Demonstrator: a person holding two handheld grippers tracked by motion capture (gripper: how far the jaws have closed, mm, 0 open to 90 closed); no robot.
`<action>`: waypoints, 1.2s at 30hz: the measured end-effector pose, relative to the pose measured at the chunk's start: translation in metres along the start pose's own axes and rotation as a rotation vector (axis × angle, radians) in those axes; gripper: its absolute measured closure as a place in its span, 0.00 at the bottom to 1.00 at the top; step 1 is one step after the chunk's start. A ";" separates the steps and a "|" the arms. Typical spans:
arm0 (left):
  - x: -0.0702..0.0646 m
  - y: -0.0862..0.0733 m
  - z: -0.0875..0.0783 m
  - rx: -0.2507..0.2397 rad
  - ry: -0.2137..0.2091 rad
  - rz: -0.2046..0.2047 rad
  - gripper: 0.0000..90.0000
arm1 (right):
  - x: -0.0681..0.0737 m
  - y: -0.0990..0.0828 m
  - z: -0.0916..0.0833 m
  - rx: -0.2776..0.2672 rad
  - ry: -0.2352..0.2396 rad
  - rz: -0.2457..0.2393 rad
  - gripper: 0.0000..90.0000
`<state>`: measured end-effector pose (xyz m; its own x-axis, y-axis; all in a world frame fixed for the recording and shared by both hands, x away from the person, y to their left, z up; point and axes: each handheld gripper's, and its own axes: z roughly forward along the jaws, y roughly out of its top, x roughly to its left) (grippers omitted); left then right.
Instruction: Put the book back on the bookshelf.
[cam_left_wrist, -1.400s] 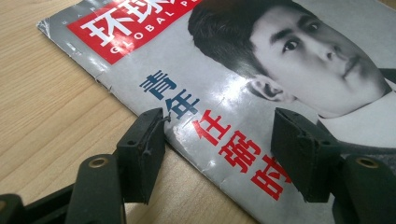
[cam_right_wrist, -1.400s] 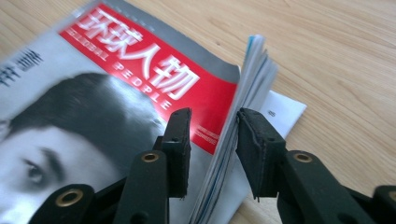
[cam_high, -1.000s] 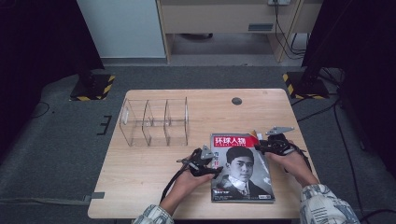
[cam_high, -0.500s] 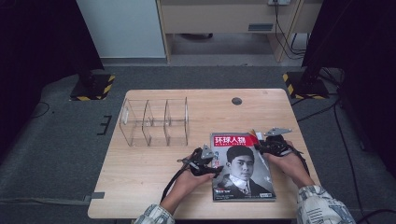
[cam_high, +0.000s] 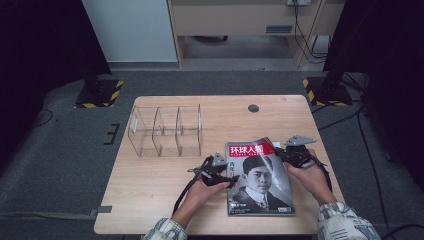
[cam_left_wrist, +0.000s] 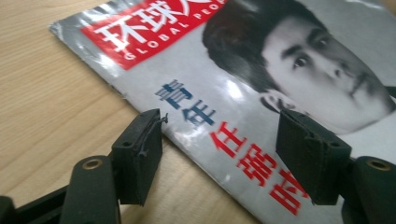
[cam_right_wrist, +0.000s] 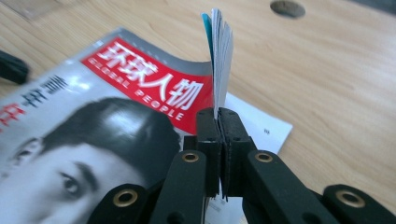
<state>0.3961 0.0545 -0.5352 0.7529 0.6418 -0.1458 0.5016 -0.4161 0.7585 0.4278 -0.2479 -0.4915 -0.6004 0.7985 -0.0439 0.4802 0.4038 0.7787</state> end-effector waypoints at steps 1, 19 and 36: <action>0.001 0.001 0.000 0.004 0.001 0.001 0.33 | 0.002 0.002 -0.003 -0.011 0.005 -0.009 0.98; 0.007 0.008 0.008 0.009 0.011 -0.043 0.17 | 0.034 0.047 -0.044 -0.141 0.113 -0.072 0.99; 0.011 0.008 0.008 -0.018 -0.111 -0.103 0.17 | 0.045 0.064 -0.067 -0.232 0.166 -0.094 0.99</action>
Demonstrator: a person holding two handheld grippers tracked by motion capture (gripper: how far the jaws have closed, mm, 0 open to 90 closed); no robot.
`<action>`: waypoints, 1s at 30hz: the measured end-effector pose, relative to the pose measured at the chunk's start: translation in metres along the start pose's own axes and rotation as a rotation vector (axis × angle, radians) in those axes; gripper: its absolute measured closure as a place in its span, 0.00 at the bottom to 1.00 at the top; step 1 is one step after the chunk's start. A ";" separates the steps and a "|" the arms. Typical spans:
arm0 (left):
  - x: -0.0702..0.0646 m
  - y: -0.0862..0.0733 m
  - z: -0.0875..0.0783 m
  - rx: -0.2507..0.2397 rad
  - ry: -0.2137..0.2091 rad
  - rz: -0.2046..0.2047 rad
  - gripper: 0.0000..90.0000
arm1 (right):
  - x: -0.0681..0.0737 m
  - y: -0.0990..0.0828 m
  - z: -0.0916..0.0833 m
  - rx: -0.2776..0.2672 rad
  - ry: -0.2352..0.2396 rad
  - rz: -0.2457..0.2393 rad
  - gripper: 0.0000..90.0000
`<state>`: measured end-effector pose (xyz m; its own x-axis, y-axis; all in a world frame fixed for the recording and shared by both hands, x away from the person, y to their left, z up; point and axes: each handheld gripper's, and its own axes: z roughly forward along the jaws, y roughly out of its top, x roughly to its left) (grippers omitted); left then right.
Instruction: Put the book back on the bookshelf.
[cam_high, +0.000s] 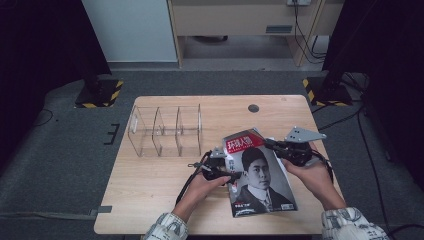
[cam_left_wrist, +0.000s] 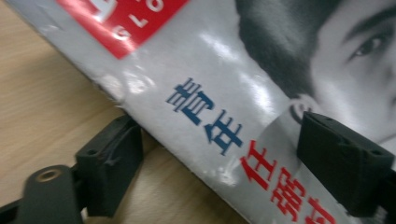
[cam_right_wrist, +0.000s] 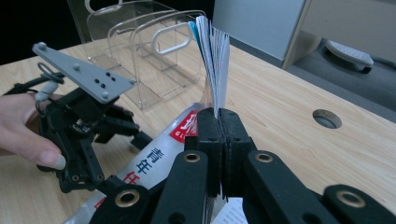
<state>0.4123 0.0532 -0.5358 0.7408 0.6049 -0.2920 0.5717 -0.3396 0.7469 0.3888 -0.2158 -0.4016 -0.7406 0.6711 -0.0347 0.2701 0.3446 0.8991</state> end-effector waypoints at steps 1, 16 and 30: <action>-0.001 0.000 0.001 0.006 -0.007 0.016 0.19 | 0.000 0.000 0.000 -0.003 0.001 -0.001 0.99; -0.010 0.001 0.004 0.028 0.090 0.095 0.32 | -0.028 -0.040 0.031 0.119 -0.048 0.073 0.98; -0.010 0.003 0.005 0.036 0.097 0.110 0.36 | -0.061 -0.082 0.064 0.251 -0.096 0.157 0.82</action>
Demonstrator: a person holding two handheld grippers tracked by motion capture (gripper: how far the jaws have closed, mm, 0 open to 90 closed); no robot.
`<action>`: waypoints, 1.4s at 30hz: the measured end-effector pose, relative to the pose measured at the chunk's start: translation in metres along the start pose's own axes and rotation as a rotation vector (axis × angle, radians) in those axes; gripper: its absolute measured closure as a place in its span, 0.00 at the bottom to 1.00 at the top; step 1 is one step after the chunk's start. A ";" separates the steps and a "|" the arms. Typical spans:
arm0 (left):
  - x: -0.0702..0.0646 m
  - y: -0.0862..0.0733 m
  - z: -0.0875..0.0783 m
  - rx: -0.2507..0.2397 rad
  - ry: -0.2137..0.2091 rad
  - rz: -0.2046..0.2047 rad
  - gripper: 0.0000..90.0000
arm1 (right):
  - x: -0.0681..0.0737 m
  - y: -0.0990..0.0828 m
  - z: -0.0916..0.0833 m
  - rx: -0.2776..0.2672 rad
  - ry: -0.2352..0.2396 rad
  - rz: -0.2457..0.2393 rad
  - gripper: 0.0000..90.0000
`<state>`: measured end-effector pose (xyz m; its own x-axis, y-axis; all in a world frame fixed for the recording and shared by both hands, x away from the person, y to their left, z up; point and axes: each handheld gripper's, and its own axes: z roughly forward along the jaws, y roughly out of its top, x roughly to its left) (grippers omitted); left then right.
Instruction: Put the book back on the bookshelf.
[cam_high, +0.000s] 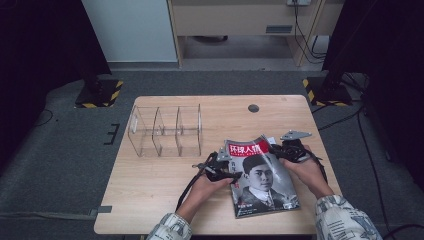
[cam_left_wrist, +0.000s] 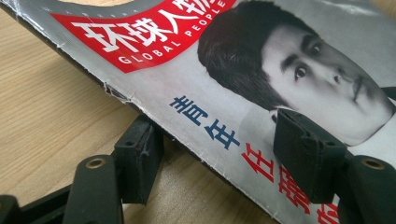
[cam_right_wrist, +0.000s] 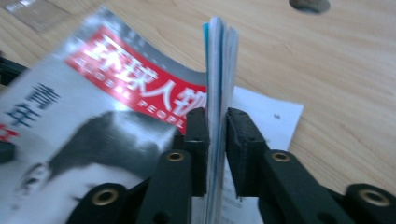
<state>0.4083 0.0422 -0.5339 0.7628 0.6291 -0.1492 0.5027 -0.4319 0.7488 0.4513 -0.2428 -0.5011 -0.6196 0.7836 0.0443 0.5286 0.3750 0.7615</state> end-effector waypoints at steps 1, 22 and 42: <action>0.000 0.000 0.000 -0.001 0.000 0.001 0.36 | -0.002 -0.002 0.002 0.005 -0.005 0.004 0.77; 0.007 0.011 0.006 0.021 -0.032 -0.021 0.45 | -0.005 -0.038 -0.007 0.104 0.001 0.067 0.51; 0.018 0.041 0.010 0.067 -0.048 -0.016 0.61 | 0.009 -0.045 -0.014 0.073 0.042 0.058 0.60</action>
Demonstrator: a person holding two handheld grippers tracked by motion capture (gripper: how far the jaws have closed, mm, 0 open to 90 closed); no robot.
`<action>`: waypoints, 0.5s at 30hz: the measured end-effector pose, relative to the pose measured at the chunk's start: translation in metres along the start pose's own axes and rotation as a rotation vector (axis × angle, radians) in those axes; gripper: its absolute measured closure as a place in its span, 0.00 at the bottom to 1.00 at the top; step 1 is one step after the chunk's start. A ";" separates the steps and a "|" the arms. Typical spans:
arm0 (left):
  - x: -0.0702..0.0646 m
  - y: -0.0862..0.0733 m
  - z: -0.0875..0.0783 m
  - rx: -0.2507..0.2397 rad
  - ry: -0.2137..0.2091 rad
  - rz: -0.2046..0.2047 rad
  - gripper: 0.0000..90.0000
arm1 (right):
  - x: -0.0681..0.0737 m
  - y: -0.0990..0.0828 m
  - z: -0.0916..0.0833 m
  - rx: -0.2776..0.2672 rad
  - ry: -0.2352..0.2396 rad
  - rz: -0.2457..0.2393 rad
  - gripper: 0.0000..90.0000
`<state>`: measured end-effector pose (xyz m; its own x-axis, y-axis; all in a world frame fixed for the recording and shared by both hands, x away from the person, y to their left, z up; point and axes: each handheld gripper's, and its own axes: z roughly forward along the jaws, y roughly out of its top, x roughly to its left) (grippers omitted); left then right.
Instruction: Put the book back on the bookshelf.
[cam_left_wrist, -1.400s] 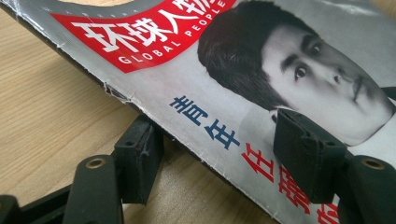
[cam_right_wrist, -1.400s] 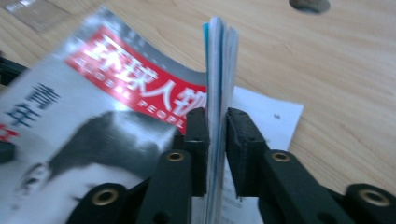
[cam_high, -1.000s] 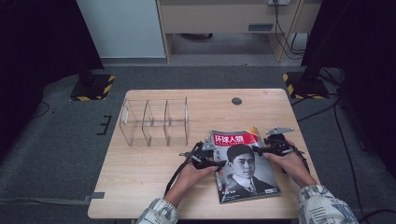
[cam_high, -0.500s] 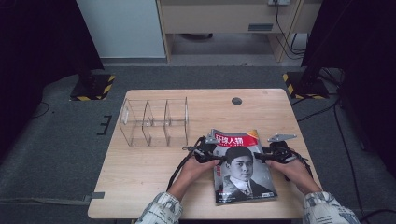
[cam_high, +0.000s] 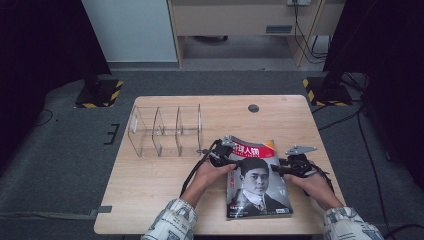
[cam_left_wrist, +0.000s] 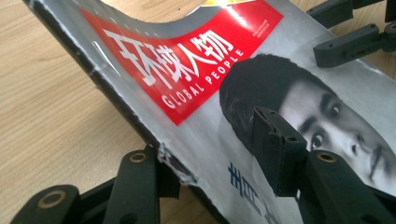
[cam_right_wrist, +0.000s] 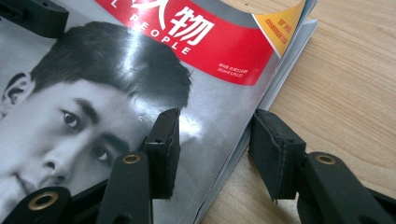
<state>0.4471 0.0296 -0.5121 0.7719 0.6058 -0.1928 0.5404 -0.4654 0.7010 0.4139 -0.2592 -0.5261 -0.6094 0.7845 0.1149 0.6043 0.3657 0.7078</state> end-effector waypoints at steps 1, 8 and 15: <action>0.000 0.001 0.001 0.002 -0.001 -0.003 0.61 | 0.000 0.000 0.000 -0.009 0.008 0.005 0.60; 0.005 0.005 0.002 0.014 -0.018 -0.033 0.57 | 0.000 0.001 0.000 -0.014 0.018 0.008 0.61; 0.002 0.012 0.002 0.009 -0.048 -0.059 0.43 | -0.001 -0.001 0.003 -0.007 0.003 0.010 0.59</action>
<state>0.4559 0.0235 -0.5057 0.7538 0.6007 -0.2663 0.5879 -0.4356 0.6817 0.4158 -0.2587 -0.5291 -0.6048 0.7866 0.1246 0.6071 0.3541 0.7114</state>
